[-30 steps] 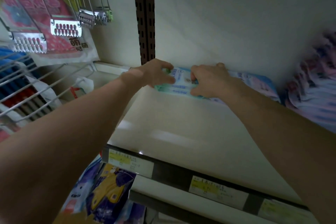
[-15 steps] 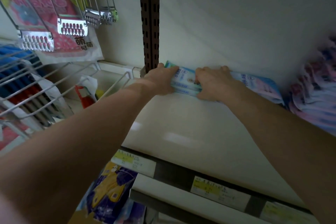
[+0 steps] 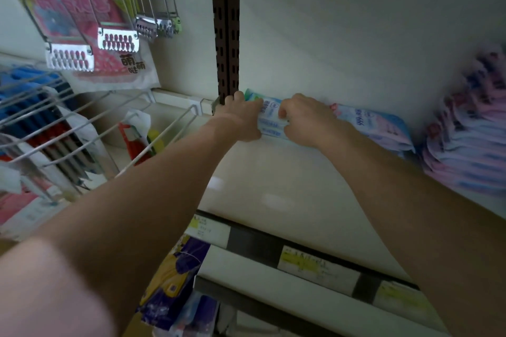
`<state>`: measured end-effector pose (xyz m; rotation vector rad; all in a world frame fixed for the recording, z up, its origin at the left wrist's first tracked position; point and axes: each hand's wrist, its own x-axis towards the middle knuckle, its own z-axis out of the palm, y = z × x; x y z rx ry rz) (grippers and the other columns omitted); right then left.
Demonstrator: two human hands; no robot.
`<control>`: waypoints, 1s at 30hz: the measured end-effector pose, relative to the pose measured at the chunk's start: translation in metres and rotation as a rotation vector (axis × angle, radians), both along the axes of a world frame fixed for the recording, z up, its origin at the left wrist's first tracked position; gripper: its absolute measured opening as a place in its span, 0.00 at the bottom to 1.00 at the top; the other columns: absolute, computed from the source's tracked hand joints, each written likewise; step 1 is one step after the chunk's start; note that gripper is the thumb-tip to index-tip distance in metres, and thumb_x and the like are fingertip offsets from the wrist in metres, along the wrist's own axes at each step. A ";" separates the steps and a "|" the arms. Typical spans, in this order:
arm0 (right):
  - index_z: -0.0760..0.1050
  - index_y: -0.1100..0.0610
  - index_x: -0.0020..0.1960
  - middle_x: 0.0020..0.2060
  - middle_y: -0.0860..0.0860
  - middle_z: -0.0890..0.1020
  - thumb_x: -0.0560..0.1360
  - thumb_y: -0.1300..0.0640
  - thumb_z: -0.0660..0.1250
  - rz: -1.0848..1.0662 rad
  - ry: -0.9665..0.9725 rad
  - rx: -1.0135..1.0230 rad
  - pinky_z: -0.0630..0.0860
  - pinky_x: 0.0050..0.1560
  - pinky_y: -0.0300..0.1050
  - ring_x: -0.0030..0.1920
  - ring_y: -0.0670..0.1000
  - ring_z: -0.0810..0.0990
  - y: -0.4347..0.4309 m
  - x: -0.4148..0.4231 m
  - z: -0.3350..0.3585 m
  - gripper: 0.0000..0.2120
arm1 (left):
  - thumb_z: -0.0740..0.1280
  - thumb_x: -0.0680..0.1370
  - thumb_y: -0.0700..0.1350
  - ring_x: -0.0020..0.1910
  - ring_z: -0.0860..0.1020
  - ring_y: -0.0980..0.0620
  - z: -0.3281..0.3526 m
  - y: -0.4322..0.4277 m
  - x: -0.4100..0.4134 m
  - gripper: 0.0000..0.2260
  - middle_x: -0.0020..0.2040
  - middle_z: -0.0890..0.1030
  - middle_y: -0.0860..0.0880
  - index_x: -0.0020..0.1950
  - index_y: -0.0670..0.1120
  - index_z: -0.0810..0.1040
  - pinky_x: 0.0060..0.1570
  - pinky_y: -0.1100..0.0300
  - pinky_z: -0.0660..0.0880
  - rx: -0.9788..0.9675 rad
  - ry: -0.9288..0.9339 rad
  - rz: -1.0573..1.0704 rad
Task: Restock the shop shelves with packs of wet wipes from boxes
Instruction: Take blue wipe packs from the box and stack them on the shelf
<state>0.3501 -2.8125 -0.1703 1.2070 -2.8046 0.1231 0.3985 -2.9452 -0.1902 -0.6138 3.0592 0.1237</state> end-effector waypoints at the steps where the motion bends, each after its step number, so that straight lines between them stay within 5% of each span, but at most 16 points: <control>1: 0.73 0.59 0.64 0.61 0.59 0.72 0.76 0.62 0.64 -0.006 -0.019 -0.038 0.73 0.58 0.50 0.60 0.59 0.74 0.003 0.005 0.002 0.17 | 0.68 0.76 0.50 0.68 0.64 0.41 0.003 0.006 0.005 0.30 0.67 0.63 0.42 0.75 0.52 0.59 0.66 0.47 0.65 0.009 0.035 0.033; 4: 0.76 0.61 0.62 0.61 0.59 0.76 0.76 0.63 0.63 -0.065 -0.084 -0.196 0.73 0.57 0.47 0.60 0.59 0.76 0.016 0.027 0.006 0.15 | 0.64 0.78 0.46 0.67 0.66 0.43 0.008 0.029 0.026 0.22 0.67 0.66 0.42 0.72 0.49 0.67 0.66 0.50 0.66 0.211 0.261 0.170; 9: 0.79 0.56 0.59 0.60 0.53 0.78 0.76 0.61 0.63 -0.205 -0.262 -0.510 0.69 0.58 0.42 0.61 0.54 0.76 0.059 0.078 0.001 0.13 | 0.66 0.76 0.41 0.54 0.80 0.43 0.003 0.090 0.075 0.11 0.57 0.81 0.42 0.58 0.44 0.79 0.54 0.53 0.77 0.909 0.696 0.388; 16: 0.79 0.53 0.57 0.56 0.50 0.81 0.77 0.58 0.64 -0.312 -0.361 -0.650 0.69 0.53 0.39 0.57 0.50 0.78 0.129 0.144 -0.015 0.11 | 0.63 0.77 0.37 0.26 0.72 0.55 0.003 0.173 0.144 0.09 0.34 0.77 0.48 0.53 0.44 0.80 0.21 0.70 0.67 1.219 0.766 0.440; 22: 0.80 0.53 0.55 0.54 0.51 0.82 0.76 0.58 0.64 -0.465 -0.388 -0.649 0.73 0.55 0.42 0.54 0.52 0.79 0.183 0.186 -0.023 0.10 | 0.63 0.78 0.38 0.30 0.73 0.54 0.003 0.219 0.175 0.07 0.36 0.76 0.49 0.52 0.45 0.79 0.22 0.71 0.68 1.341 0.650 0.357; 30: 0.82 0.52 0.47 0.49 0.55 0.84 0.74 0.58 0.66 -0.761 -0.340 -0.676 0.77 0.53 0.46 0.53 0.58 0.80 0.230 0.255 -0.040 0.06 | 0.66 0.76 0.40 0.39 0.76 0.50 -0.023 0.258 0.212 0.03 0.41 0.80 0.44 0.44 0.46 0.80 0.42 0.59 0.73 1.291 0.436 0.197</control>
